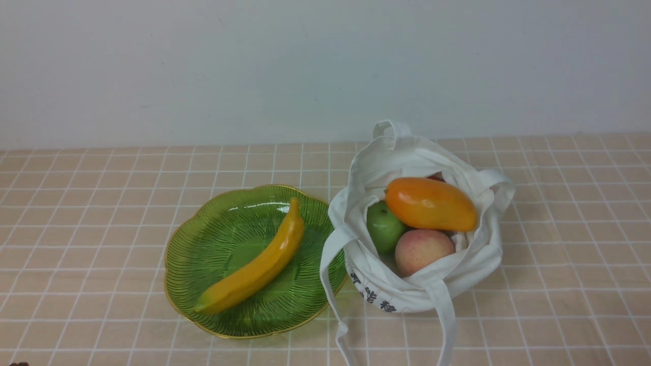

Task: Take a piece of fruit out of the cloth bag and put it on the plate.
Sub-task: Use the right arm to grab a mango from the bag

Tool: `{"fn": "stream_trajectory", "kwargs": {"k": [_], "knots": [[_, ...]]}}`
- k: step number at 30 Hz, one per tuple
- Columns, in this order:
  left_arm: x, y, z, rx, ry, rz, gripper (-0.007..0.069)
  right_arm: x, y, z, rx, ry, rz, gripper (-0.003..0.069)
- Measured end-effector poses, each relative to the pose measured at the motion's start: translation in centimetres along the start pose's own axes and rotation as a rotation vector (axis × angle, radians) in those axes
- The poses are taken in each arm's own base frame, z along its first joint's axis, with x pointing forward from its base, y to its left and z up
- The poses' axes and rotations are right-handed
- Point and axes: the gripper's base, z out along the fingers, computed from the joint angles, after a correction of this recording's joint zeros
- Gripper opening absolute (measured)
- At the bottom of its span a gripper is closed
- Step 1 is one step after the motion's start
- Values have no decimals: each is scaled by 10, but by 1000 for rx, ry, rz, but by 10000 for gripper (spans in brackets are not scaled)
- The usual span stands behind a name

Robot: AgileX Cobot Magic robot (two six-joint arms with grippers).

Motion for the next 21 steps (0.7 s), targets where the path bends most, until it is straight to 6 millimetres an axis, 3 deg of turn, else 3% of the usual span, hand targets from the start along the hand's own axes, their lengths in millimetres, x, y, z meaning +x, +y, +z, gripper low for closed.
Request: {"fn": "stream_trajectory", "kwargs": {"k": [7,10,13,17,21], "knots": [[0,0,0,0,0,0,-8,0,0,0,-1,0,29,-14],[0,0,0,0,0,0,-8,0,3,0,-30,0,234,-14],[0,0,0,0,0,0,-8,-1,8,0,-87,16,602,-14],[0,0,0,0,0,0,-8,-1,11,0,-119,31,787,-14],[0,0,0,0,0,0,-8,-1,10,0,-113,29,784,-14]]}}
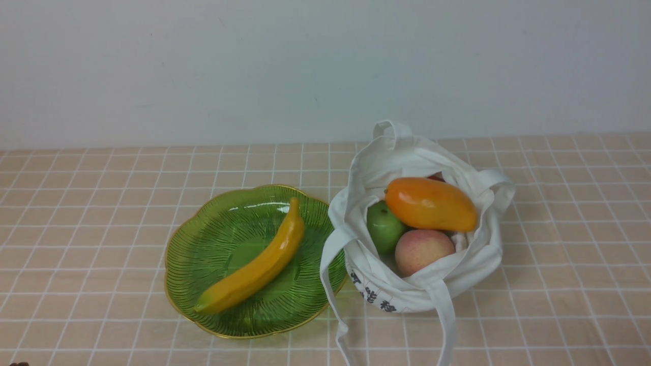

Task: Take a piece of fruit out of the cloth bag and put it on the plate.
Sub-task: Use the right arm to grab a mango from the bag

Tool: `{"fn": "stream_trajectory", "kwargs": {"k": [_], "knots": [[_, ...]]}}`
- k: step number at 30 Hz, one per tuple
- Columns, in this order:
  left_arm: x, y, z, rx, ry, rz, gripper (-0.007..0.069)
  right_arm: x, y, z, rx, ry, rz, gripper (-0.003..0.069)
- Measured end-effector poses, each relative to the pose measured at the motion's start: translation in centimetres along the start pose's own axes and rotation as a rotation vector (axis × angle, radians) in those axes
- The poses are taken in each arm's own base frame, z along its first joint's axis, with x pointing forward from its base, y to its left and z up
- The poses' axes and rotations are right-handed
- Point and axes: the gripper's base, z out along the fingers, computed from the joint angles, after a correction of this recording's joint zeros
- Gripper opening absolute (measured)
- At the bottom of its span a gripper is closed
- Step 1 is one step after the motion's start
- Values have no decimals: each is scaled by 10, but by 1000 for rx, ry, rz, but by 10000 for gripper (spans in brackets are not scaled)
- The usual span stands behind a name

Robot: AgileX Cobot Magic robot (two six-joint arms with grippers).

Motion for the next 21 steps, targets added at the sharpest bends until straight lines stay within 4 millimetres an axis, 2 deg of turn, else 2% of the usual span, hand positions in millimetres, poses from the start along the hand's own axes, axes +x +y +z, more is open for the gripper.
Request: {"fn": "stream_trajectory", "kwargs": {"k": [9,13,16,17,21], "knots": [[0,0,0,0,0,0,-8,-2,0,0,2,-20,-19,-14],[0,0,0,0,0,0,-8,-9,3,0,-36,-95,-1,-14],[0,0,0,0,0,0,-8,-16,9,-2,-64,-150,-49,-14],[0,0,0,0,0,0,-8,-19,14,-4,-71,-156,-88,-14],[0,0,0,0,0,0,-8,-58,65,-26,-108,-201,-408,-14]]}}
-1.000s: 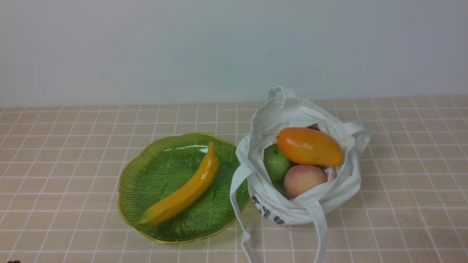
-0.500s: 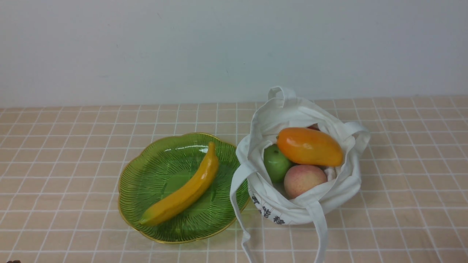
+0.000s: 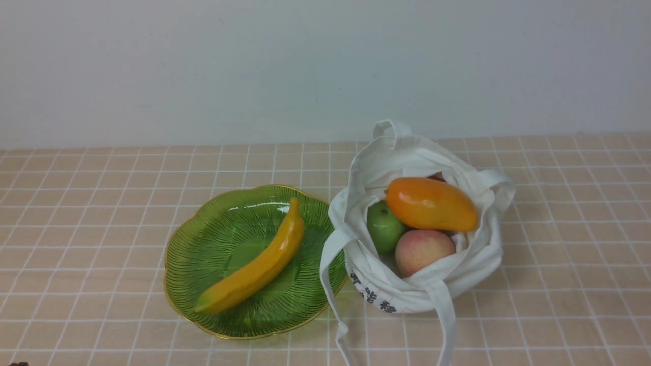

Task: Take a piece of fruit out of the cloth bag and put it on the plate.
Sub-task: Use the right arm to grab a mango from the bag

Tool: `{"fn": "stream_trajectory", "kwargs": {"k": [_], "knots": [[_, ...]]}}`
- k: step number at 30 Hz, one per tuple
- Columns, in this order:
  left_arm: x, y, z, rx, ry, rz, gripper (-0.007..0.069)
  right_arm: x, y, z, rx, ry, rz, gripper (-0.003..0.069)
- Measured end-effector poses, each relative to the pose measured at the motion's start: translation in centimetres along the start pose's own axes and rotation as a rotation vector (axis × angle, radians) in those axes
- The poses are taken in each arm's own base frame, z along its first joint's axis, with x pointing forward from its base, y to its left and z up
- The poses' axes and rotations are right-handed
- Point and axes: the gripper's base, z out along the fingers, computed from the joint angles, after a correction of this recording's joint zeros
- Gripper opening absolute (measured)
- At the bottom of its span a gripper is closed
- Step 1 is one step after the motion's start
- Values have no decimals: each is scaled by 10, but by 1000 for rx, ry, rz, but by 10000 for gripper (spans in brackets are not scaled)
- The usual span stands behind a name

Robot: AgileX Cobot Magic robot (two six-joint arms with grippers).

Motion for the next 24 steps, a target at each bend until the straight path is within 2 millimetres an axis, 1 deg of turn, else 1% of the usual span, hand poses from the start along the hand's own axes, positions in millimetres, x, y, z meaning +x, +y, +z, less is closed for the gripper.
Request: {"fn": "stream_trajectory", "kwargs": {"k": [1,2,4,5,7,8,10,11,13,14,15,16,18,19,23,24], "knots": [[0,0,0,0,0,0,-8,-10,5,2,13,42,-61,-14],[0,0,0,0,0,0,-8,-16,9,5,28,94,-93,-14],[0,0,0,0,0,0,-8,-23,12,15,74,239,-137,-14],[0,0,0,0,0,0,-8,-23,12,28,120,383,-155,-14],[0,0,0,0,0,0,-8,-22,10,40,164,545,-171,-14],[0,0,0,0,0,0,-8,-17,7,53,191,657,-176,-14],[0,0,0,0,0,0,-8,-12,6,69,189,791,-190,-14],[0,0,0,0,0,0,-8,-7,7,83,154,879,-195,-12],[0,0,0,0,0,0,-8,-3,9,93,111,928,-194,-10],[0,0,0,0,0,0,-8,3,13,112,13,995,-202,-8],[0,0,0,0,0,0,-8,4,14,113,11,1002,-184,-8],[0,0,0,0,0,0,-8,9,24,132,-122,1032,-193,-2],[0,0,0,0,0,0,-8,12,35,148,-226,1042,-186,10],[0,0,0,0,0,0,-8,14,40,155,-260,1055,-192,16],[0,0,0,0,0,0,-8,14,64,188,-369,1049,-255,61],[0,0,0,0,0,0,-8,16,71,201,-384,1053,-280,76]]}}
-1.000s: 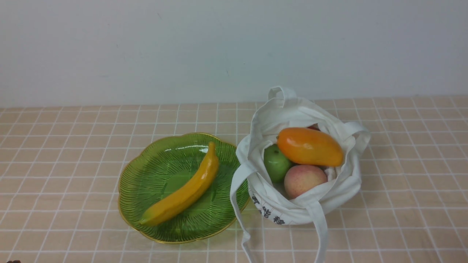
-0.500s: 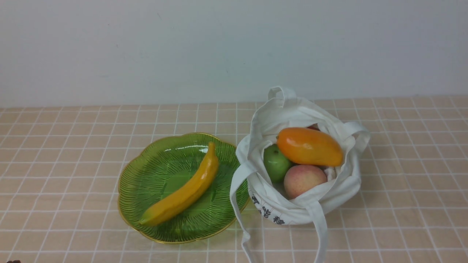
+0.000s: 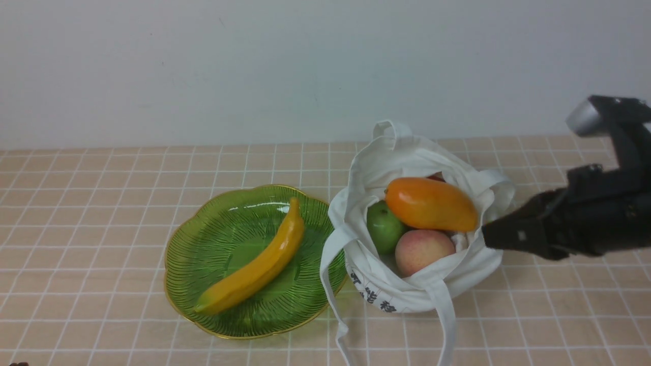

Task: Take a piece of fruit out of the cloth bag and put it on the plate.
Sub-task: Use the right arm to grab a mango from the bag

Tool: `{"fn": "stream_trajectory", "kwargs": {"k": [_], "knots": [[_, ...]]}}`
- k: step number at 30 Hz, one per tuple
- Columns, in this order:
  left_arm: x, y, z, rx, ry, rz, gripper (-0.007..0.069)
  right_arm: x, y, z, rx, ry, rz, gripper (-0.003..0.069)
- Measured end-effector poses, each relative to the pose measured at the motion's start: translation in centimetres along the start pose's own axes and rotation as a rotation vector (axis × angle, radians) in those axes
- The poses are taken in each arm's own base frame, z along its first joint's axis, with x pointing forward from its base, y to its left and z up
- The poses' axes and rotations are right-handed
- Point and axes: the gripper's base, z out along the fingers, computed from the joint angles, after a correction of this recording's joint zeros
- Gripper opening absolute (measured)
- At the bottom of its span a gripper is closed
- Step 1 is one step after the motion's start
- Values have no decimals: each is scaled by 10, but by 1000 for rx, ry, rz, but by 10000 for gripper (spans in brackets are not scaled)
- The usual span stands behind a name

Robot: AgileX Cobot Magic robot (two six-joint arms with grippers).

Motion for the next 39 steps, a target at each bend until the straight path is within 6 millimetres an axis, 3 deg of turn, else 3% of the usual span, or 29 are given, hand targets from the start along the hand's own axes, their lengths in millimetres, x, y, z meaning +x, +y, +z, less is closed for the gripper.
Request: {"fn": "stream_trajectory", "kwargs": {"k": [1,2,4,9,10,14,15,20,22,28,39], "knots": [[0,0,0,0,0,0,-8,-15,3,7,7,3,-40,93],[0,0,0,0,0,0,-8,-14,4,8,9,5,-48,95],[0,0,0,0,0,0,-8,-33,9,25,34,32,-115,123],[0,0,0,0,0,0,-8,-59,12,66,143,129,-255,220],[0,0,0,0,0,0,-8,-60,13,65,148,127,-267,225],[0,0,0,0,0,0,-8,-74,1,97,263,191,-325,407],[0,0,0,0,0,0,-8,-75,1,97,267,189,-331,416],[0,0,0,0,0,0,-8,-73,-16,126,329,237,-315,645],[0,0,0,0,0,0,-8,-70,-20,135,336,251,-316,674],[0,0,0,0,0,0,-8,-65,-34,159,374,272,-379,691],[0,0,0,0,0,0,-8,-66,-35,161,378,294,-379,606]]}}
